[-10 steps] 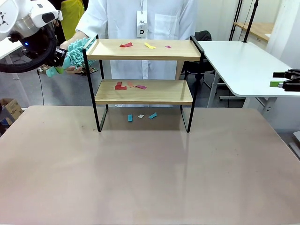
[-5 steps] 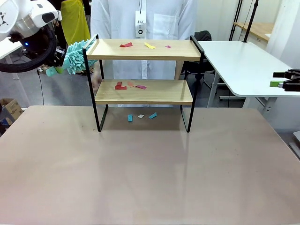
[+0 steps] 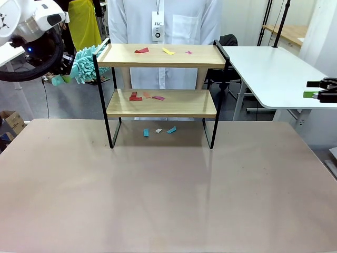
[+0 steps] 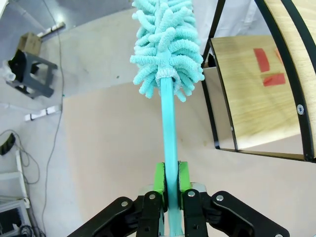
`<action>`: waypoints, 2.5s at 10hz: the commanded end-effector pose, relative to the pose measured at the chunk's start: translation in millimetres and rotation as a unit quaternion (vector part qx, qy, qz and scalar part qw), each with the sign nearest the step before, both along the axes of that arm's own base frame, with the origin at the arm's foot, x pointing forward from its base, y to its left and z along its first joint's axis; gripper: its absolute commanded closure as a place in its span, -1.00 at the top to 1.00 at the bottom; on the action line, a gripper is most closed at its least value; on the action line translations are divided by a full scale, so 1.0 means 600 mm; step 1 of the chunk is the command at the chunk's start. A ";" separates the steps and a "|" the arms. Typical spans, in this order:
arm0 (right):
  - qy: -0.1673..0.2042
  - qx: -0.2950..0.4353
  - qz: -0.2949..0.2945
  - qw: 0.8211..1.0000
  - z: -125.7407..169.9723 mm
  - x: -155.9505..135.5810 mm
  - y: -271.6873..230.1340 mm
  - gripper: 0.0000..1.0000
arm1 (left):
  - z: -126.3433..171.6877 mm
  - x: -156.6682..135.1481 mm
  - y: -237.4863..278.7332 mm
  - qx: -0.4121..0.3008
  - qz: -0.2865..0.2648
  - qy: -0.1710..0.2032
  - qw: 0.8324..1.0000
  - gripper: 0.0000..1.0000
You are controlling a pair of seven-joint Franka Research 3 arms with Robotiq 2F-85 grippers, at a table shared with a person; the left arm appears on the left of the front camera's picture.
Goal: Clean the shelf.
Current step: Clean the specific section of the Shelf indicated by the human with the Duster.
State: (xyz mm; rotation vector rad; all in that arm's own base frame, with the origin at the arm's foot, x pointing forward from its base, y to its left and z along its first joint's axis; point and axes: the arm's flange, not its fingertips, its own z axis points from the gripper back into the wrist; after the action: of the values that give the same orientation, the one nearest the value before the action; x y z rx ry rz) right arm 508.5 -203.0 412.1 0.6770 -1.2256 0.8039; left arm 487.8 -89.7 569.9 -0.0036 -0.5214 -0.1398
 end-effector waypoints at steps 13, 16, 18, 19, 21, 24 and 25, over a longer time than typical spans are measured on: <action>-0.003 -0.001 -0.003 1.000 0.004 0.002 0.003 1.00 | 0.130 -0.222 0.157 0.297 -0.363 0.167 0.868 -0.74; -0.003 -0.001 -0.003 1.000 0.004 0.002 0.003 1.00 | 0.130 -0.278 0.142 0.300 -0.482 0.180 0.804 -0.74; -0.003 -0.001 -0.003 1.000 0.004 0.002 0.003 1.00 | 0.115 -0.300 0.119 0.319 -0.530 0.202 0.760 -0.74; -0.003 -0.001 -0.003 1.000 0.004 0.002 0.003 1.00 | 0.110 -0.306 0.114 0.316 -0.544 0.206 0.750 -0.74; -0.003 -0.001 -0.003 1.000 0.004 0.002 0.003 1.00 | 0.104 -0.310 0.111 0.327 -0.544 0.204 0.745 -0.74; -0.003 -0.001 -0.003 1.000 0.004 0.002 0.003 1.00 | 0.106 -0.302 0.103 0.311 -0.539 0.207 0.755 -0.74; -0.003 -0.001 -0.003 1.000 0.004 0.002 0.003 1.00 | 0.106 -0.302 0.103 0.311 -0.539 0.207 0.755 -0.74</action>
State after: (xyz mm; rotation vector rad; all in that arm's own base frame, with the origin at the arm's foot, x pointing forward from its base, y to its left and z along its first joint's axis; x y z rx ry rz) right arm 508.5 -202.8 412.0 0.6774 -1.2254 0.8038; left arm 305.9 -28.4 631.1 0.3199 0.0663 -1.4335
